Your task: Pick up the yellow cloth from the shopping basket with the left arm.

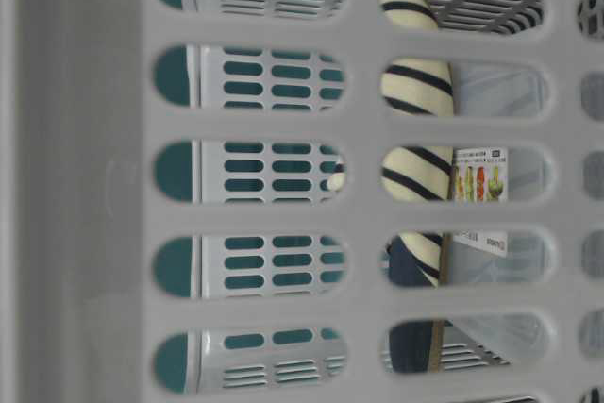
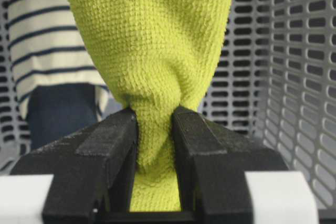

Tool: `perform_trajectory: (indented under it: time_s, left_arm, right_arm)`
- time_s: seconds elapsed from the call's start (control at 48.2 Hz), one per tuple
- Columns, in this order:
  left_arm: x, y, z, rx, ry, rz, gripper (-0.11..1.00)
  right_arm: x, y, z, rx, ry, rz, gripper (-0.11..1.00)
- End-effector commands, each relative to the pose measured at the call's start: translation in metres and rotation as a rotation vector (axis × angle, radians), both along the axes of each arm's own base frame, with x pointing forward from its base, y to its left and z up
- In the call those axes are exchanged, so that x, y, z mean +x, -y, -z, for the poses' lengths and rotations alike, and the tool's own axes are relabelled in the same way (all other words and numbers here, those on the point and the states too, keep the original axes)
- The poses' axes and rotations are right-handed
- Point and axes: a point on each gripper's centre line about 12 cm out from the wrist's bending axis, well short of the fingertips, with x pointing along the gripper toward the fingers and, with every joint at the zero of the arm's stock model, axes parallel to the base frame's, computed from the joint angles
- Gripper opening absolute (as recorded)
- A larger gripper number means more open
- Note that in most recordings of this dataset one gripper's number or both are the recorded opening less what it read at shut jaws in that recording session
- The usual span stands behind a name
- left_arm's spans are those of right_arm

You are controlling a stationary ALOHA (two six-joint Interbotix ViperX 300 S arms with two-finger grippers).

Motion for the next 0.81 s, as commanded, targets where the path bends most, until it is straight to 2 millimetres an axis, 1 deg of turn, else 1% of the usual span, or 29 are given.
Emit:
perform_trajectory:
  time_s: [0.0, 0.788]
  left_arm:
    - [-0.0058, -0.0009, -0.0164, -0.003, 0.041, -0.005, 0.19]
    - [-0.0066, 0.0004, -0.0135, -0.003, 0.023, -0.005, 0.19]
  right_arm:
    - [0.0013, 0.0003, -0.0031, 0.003, 0.011, 0.002, 0.73]
    - [0.0008, 0.0003, -0.0032, 0.005, 0.009, 0.002, 0.73]
